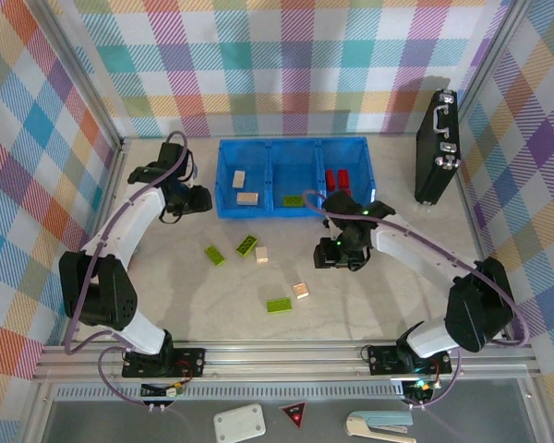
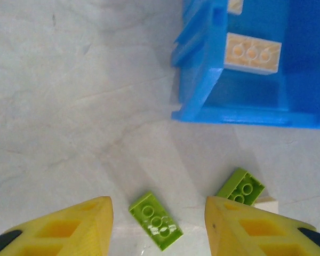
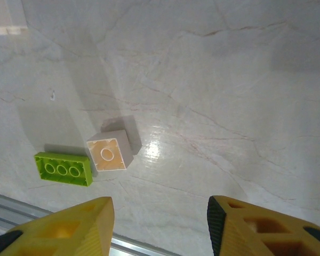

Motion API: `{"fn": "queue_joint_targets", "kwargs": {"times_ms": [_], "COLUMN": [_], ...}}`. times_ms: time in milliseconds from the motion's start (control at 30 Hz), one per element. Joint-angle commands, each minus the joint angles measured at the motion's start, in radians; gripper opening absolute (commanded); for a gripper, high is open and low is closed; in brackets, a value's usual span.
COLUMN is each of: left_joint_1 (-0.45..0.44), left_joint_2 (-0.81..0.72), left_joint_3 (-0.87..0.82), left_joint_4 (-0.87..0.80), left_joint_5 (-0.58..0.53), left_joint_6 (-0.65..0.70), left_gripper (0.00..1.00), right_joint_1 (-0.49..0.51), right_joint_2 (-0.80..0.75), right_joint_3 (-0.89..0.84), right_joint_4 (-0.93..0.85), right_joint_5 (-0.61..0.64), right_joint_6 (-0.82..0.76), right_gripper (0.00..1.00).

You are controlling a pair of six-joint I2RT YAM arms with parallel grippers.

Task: Sort the legos into containers by color
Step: Pick up the lego from the bottom-center of the table.

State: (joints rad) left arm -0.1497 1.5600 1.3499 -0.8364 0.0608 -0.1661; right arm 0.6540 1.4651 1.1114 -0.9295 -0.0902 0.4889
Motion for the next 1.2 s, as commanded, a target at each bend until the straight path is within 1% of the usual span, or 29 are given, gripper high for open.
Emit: {"fn": "queue_joint_targets", "kwargs": {"times_ms": [0,167,300,433,633,700,833,1000,1167], "left_joint_1": [0.028,0.045,0.053,0.059,0.072,0.076,0.076,0.076,0.076], "left_joint_2": [-0.055,-0.092,-0.097,-0.098,-0.097,-0.1,-0.103,-0.101,-0.106], "left_joint_3": [-0.066,-0.148,-0.162,-0.18,-0.178,-0.18,-0.184,-0.184,-0.188], "left_joint_4": [0.005,0.074,0.086,0.107,0.115,0.116,0.118,0.117,0.118], "left_joint_5": [0.019,0.018,-0.003,0.005,0.025,0.023,0.034,0.045,0.043], "left_joint_6": [0.018,0.016,0.031,0.032,0.028,0.028,0.024,0.023,0.023], "left_gripper": [0.49,0.49,0.49,0.48,0.48,0.48,0.48,0.48,0.48], "right_joint_1": [0.044,0.117,0.185,0.247,0.353,0.383,0.439,0.478,0.492], "right_joint_2": [0.045,0.139,0.219,0.274,0.324,0.348,0.387,0.43,0.469], "right_joint_3": [0.049,0.11,0.178,0.221,0.242,0.256,0.278,0.283,0.274], "right_joint_4": [0.004,-0.001,-0.029,-0.061,-0.049,-0.056,-0.053,-0.046,-0.018], "right_joint_5": [0.019,0.029,0.053,0.078,0.113,0.133,0.159,0.167,0.149], "right_joint_6": [0.041,0.06,0.085,0.193,0.355,0.387,0.423,0.456,0.458], "right_gripper": [0.51,0.51,0.51,0.52,0.54,0.56,0.64,0.7,0.72]}}
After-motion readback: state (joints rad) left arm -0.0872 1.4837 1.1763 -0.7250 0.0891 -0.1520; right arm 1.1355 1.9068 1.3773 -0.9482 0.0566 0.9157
